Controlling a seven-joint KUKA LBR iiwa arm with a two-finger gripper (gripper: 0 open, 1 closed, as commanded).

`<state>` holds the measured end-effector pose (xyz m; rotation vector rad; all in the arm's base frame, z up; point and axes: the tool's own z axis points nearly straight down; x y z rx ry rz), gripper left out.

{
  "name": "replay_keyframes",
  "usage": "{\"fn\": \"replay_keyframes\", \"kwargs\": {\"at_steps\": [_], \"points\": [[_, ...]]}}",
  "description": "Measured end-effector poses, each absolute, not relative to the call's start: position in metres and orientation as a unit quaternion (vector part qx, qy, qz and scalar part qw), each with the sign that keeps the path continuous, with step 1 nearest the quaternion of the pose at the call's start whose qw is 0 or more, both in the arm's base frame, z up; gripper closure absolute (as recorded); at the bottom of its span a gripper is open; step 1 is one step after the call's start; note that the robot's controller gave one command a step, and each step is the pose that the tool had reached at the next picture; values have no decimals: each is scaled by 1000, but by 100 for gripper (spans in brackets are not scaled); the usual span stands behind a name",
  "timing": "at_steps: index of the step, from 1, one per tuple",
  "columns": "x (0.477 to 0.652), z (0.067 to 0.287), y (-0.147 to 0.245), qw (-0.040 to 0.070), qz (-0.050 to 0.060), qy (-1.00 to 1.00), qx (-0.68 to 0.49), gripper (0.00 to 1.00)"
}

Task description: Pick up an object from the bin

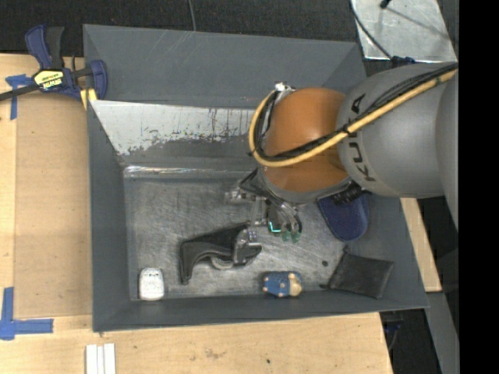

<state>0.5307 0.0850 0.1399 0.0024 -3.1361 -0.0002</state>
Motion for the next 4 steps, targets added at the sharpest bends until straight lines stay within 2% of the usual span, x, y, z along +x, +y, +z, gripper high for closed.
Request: {"fn": "replay_keyframes", "kwargs": {"at_steps": [1, 2, 3, 4], "points": [[533, 144, 85, -1, 0, -1000, 0, 100], [533, 144, 84, -1, 0, -1000, -1, 0], [539, 119, 78, -4, -2, -1000, -20, 0], [532, 118, 79, 13, -1, -1000, -19, 100]]}}
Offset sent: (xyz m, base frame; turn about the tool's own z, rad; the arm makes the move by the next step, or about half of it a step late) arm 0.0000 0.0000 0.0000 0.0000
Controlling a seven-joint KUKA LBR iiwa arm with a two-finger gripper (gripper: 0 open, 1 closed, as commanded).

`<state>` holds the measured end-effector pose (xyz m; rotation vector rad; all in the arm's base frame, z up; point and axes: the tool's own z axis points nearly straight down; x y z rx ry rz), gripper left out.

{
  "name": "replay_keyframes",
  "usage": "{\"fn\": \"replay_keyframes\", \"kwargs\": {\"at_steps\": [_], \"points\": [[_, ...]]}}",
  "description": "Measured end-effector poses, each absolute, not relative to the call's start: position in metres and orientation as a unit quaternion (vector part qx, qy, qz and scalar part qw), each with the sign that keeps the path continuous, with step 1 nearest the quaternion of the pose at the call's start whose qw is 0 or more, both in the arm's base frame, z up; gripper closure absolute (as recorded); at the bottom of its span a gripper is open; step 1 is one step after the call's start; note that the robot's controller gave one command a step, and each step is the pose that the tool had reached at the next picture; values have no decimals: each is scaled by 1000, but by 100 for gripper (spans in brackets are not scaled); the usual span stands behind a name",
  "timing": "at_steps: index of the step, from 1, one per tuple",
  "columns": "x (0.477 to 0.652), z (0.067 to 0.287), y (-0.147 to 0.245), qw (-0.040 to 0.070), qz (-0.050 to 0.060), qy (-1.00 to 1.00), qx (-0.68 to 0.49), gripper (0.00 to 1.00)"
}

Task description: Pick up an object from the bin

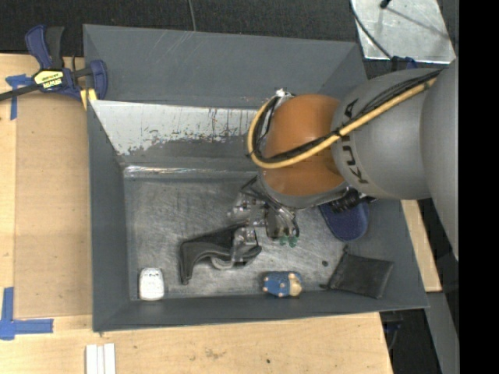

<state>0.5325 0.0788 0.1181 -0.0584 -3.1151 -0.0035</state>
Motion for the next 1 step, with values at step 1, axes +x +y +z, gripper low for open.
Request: {"fn": "replay_keyframes", "kwargs": {"at_steps": [1], "points": [[542, 211, 71, -4, 0, -987, 160, 100]]}}
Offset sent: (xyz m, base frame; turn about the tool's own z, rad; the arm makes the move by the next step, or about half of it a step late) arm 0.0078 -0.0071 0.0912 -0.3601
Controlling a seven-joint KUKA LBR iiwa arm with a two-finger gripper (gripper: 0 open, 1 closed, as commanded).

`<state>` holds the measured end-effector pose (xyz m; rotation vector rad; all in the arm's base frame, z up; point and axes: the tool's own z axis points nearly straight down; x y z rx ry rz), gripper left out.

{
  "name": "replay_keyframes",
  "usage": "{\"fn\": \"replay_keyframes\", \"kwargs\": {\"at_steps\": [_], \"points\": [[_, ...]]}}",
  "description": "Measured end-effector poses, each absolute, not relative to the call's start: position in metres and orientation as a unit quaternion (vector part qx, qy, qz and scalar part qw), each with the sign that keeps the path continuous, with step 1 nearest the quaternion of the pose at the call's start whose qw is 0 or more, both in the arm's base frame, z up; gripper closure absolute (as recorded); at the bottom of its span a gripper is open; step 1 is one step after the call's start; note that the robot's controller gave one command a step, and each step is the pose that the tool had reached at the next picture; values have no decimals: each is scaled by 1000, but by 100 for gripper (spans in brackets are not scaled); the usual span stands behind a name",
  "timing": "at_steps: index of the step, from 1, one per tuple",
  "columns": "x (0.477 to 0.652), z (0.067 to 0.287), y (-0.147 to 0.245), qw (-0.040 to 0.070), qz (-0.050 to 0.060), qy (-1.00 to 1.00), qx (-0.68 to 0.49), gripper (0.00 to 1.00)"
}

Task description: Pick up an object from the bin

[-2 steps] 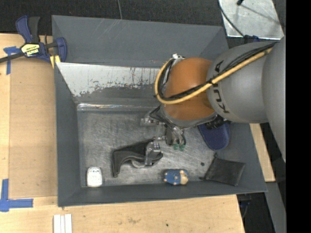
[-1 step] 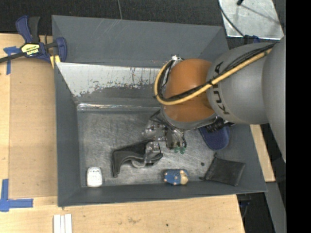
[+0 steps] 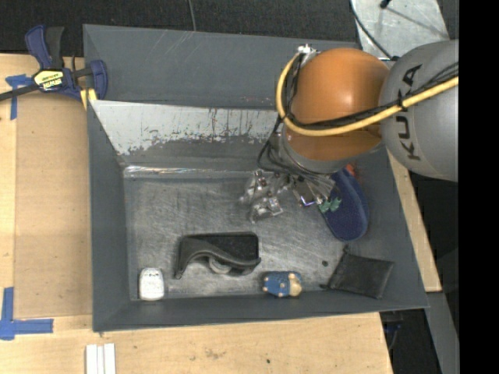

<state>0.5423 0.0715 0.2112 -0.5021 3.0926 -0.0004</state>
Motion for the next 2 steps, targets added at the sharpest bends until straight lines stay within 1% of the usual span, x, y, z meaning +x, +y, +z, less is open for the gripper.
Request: {"fn": "replay_keyframes", "kwargs": {"at_steps": [1, 2], "points": [[541, 210, 71, 2, 0, 987, -159, 0], [480, 146, 141, -3, 1, 995, -96, 0]]}}
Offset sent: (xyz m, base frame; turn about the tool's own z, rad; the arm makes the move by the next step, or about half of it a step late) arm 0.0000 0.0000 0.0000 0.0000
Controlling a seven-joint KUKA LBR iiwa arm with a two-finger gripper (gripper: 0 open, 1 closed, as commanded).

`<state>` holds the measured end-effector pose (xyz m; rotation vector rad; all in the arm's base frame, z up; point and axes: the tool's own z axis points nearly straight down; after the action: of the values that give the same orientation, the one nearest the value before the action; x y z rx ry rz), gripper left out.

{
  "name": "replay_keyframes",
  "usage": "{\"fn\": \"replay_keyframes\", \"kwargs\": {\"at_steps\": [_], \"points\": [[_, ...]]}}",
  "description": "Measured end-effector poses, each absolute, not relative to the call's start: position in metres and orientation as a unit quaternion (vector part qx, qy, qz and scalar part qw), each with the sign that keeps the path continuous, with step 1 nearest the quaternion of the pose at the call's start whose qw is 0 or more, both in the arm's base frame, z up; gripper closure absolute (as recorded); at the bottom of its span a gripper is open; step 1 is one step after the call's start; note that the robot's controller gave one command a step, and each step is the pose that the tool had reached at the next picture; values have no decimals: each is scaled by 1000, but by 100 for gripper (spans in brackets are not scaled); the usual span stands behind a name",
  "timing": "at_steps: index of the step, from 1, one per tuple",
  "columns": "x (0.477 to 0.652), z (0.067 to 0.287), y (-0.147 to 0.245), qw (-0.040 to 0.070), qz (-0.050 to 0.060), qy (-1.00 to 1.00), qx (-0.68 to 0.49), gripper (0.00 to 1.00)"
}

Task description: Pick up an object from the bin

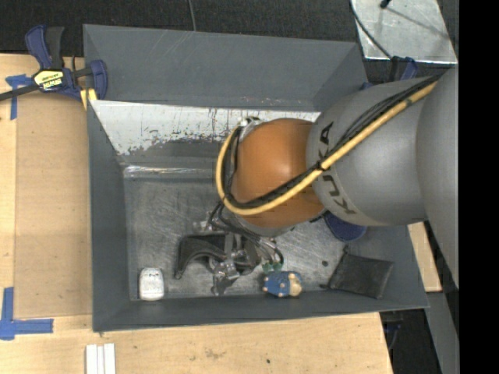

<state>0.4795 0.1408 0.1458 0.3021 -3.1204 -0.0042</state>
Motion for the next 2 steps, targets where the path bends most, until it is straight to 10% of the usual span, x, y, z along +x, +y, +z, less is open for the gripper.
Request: {"fn": "replay_keyframes", "kwargs": {"at_steps": [1, 2], "points": [[530, 74, 111, 2, -3, -943, 334, 0], [532, 75, 112, -1, -3, -943, 333, 100]]}}
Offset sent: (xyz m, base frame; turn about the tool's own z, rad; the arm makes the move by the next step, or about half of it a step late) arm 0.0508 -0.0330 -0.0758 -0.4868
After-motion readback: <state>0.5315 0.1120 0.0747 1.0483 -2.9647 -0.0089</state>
